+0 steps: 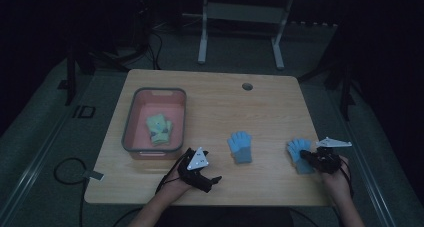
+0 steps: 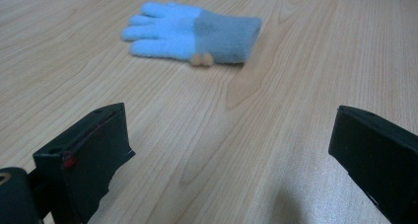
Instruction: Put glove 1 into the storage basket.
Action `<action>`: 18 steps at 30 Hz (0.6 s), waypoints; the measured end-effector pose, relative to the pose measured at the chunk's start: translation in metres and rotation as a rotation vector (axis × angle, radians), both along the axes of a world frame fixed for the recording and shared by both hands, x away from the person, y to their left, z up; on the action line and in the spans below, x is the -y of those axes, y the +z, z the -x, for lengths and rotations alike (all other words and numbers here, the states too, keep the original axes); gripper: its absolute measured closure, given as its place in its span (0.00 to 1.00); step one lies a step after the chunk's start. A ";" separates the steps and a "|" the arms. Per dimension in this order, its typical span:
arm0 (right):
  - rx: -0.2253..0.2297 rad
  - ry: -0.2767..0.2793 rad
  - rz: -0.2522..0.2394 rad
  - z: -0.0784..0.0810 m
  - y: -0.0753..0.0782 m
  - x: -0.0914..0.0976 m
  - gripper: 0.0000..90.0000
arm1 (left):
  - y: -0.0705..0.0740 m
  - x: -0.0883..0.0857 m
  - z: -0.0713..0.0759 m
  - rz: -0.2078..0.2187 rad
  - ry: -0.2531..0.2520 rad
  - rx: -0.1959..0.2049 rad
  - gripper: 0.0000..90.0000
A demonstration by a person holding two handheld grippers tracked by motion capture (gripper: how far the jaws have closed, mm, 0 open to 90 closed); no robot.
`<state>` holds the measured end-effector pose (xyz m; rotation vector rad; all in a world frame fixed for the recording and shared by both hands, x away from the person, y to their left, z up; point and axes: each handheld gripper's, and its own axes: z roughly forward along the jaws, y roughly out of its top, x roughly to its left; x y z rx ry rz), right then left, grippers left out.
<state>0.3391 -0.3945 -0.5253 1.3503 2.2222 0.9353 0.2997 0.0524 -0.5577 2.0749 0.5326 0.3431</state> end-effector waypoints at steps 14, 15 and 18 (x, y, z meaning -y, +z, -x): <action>0.069 -0.045 -0.005 -0.008 0.032 -0.080 0.96 | 0.000 0.000 0.000 0.001 -0.002 0.006 0.02; 0.065 -0.048 -0.006 -0.009 0.031 -0.084 0.96 | 0.000 0.000 0.000 0.002 -0.003 0.006 0.02; 0.058 -0.066 -0.010 -0.014 0.027 -0.096 0.96 | 0.000 -0.001 0.000 0.010 -0.001 0.004 0.02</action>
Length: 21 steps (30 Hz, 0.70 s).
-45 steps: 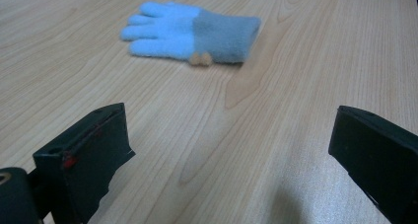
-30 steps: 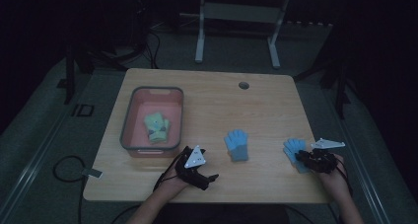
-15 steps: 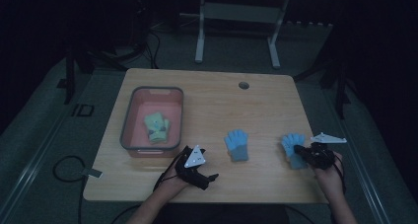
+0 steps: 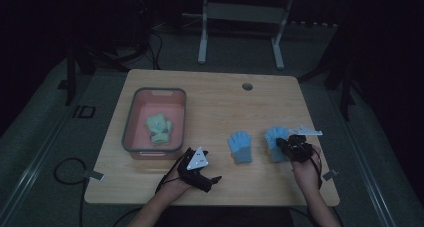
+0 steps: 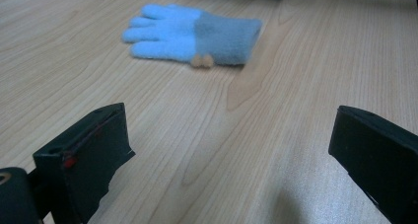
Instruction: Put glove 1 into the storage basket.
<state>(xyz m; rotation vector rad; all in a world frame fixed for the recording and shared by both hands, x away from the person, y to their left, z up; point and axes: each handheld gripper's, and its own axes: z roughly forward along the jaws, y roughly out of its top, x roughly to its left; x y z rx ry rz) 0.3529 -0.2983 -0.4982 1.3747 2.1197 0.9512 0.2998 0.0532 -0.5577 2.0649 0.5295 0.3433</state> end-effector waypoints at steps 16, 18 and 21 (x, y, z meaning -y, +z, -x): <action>-0.073 -0.098 0.049 -0.016 -0.045 -0.015 0.92 | 0.000 0.001 0.001 -0.016 -0.011 0.007 0.02; -0.067 -0.093 0.054 -0.017 -0.047 -0.015 0.90 | 0.000 0.001 0.001 -0.018 -0.011 0.007 0.02; -0.069 -0.088 0.053 -0.017 -0.046 -0.014 0.87 | 0.000 0.001 0.001 -0.018 -0.011 0.008 0.02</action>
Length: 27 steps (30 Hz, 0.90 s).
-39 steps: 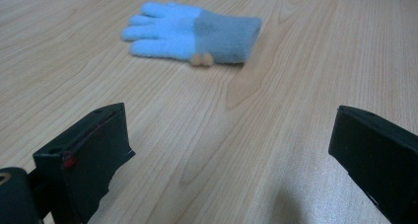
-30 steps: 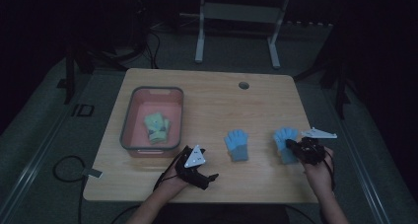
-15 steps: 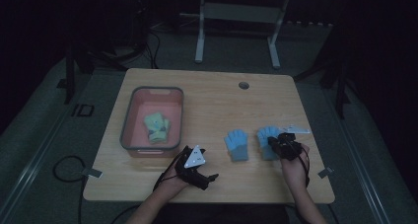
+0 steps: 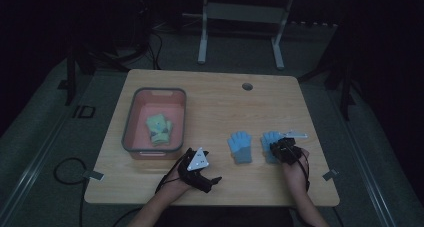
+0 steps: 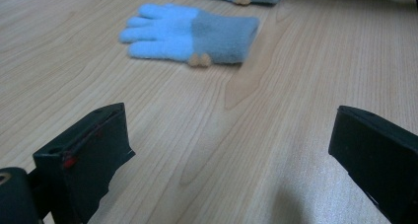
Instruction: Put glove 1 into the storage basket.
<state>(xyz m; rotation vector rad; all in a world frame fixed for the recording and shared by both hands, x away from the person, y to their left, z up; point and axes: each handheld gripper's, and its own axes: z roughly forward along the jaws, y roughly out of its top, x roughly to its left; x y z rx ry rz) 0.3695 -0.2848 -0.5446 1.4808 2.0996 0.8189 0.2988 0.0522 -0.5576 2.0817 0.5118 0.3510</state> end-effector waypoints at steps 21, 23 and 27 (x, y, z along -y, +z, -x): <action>0.001 0.375 -0.016 -0.004 0.026 0.036 0.71 | 0.000 0.000 0.001 0.004 -0.010 0.000 0.02; 0.003 0.389 0.003 -0.006 0.025 0.035 0.71 | 0.000 0.000 0.001 0.002 -0.011 0.001 0.02; -0.008 0.390 0.009 -0.010 0.018 0.033 0.71 | 0.000 0.000 0.001 0.004 -0.011 0.001 0.02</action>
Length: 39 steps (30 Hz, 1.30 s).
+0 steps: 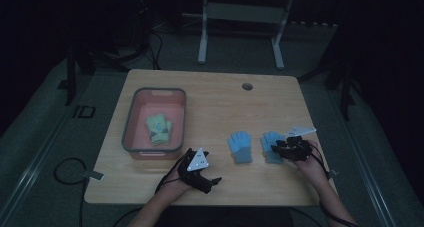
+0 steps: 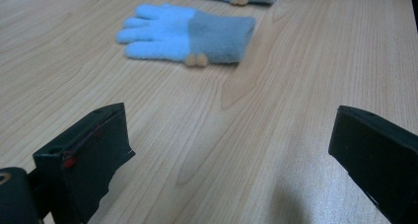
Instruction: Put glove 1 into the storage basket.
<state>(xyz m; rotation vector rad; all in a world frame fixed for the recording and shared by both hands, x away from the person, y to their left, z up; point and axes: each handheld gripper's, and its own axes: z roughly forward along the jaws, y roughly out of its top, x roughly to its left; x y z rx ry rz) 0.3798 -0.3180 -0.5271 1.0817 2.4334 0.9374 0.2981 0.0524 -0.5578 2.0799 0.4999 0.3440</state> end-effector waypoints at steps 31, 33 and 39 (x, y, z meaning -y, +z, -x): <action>0.094 0.006 -0.047 0.006 0.046 -0.016 0.96 | 0.000 -0.001 0.000 0.005 -0.007 -0.006 0.02; 0.108 0.051 -0.074 0.008 0.057 -0.029 0.96 | 0.000 -0.001 0.000 0.004 -0.007 -0.004 0.02; 0.109 0.122 -0.069 0.006 0.059 -0.054 0.95 | 0.000 -0.001 0.000 0.004 -0.005 -0.002 0.02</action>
